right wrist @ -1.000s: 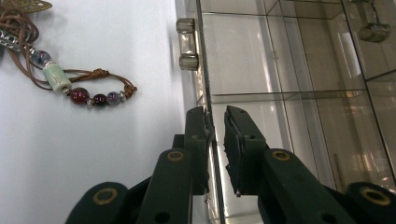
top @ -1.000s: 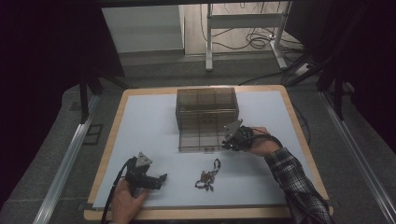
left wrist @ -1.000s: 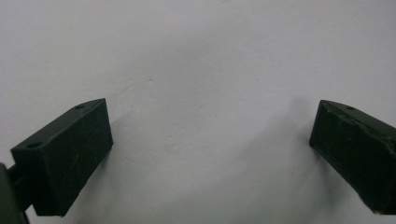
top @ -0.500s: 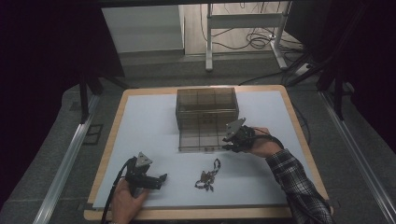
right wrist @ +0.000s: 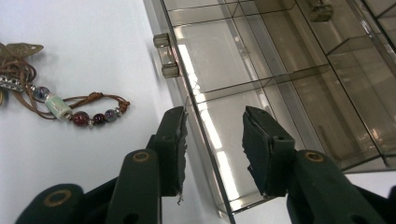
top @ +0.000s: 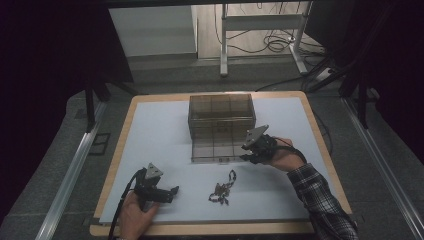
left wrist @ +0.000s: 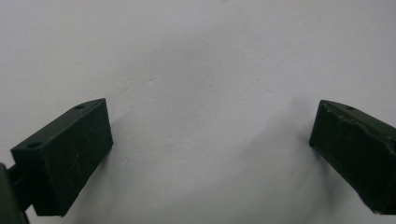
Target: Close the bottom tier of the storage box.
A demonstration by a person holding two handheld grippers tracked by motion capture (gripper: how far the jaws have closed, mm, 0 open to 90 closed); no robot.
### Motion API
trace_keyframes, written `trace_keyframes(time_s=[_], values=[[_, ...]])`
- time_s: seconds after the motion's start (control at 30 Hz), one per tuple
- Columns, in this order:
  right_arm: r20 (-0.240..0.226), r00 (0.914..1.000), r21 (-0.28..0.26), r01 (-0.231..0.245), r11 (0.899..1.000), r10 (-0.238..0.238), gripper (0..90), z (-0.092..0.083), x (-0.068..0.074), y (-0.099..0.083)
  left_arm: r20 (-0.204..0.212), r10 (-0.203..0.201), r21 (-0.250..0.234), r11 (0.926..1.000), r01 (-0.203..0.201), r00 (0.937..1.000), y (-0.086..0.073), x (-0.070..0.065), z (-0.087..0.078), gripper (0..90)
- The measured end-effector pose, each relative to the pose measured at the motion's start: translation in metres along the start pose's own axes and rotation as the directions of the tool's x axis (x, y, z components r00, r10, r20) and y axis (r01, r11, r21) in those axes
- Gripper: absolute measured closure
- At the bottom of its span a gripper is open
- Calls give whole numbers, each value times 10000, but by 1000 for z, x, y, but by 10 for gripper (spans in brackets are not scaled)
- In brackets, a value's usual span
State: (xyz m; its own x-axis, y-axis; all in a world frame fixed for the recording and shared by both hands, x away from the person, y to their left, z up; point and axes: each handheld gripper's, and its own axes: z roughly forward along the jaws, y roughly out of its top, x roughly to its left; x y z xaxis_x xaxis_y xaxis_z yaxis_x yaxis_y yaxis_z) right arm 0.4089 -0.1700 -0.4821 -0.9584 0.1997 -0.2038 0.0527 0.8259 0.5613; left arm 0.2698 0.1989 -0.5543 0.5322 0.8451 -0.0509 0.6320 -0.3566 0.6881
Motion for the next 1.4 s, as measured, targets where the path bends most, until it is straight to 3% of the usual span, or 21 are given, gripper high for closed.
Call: trace_keyframes(time_s=[0.5,1.23,1.4], values=[[0,9940,-571,-1088,9924,1090,520,-11,11,-6,-1,-5,-1,10000,5,10000,0,0,0,0],[-100,9837,-961,-1797,9790,1795,453,-14,37,-23,-3,6,7,10000,-6,10000,0,0,0,0],[-138,9849,-1024,-1730,9796,1725,439,-13,41,-23,-4,8,7,10000,-8,10000,0,0,0,0]])
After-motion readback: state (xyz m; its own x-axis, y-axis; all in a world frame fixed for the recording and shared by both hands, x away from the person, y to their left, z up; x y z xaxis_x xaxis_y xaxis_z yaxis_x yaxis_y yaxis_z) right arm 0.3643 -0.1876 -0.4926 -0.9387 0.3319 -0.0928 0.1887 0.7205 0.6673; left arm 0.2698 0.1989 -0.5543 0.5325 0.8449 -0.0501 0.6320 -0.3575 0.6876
